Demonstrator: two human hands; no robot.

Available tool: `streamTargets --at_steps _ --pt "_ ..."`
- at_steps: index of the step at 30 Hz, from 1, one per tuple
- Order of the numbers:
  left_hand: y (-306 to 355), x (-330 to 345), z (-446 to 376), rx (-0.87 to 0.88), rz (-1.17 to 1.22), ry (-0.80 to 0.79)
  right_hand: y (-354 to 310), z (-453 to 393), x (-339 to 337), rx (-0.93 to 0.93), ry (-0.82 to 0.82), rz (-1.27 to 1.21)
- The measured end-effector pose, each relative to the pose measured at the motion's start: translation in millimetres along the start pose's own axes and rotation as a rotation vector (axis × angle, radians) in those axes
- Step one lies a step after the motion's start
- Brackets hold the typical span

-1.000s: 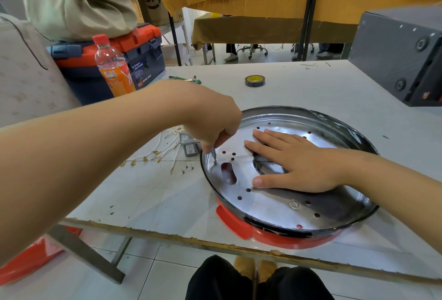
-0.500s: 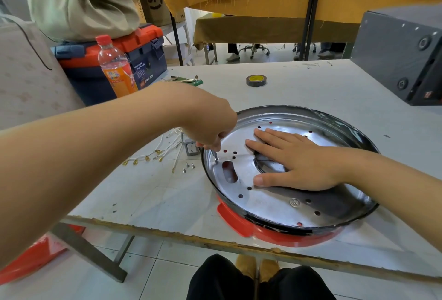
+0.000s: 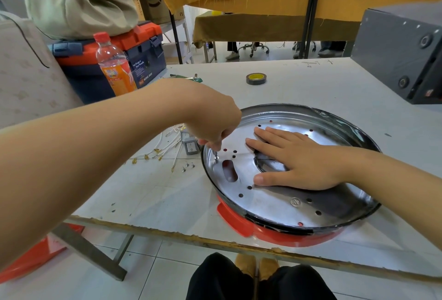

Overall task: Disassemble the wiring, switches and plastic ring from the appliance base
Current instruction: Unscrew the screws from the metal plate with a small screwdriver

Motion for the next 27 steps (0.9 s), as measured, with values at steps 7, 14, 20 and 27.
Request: streamTargets --at_steps 7,14,20,27 --pt "1.6 2.5 -0.3 0.005 -0.034 0.036 -0.9 0.8 -0.7 0.004 -0.002 0.0" --pt "6.7 -2.1 1.0 0.049 -0.045 0.037 0.1 -0.7 -0.4 0.003 0.002 0.008" --pt "0.6 0.1 -1.9 0.013 0.013 0.014 0.3 -0.5 -0.2 -0.007 0.005 0.004" --pt "1.9 2.4 0.2 0.015 -0.047 0.043 -0.3 -0.9 -0.5 -0.001 -0.004 0.005"
Point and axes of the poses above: each hand's wrist, its own z-axis away from the middle knuckle, its own x-axis out of the palm, y = z × x, the point moved 9 cm from there along -z, towards the middle knuckle, and after that the axes turned 6 degrees about -x, right-handed, at the moved point
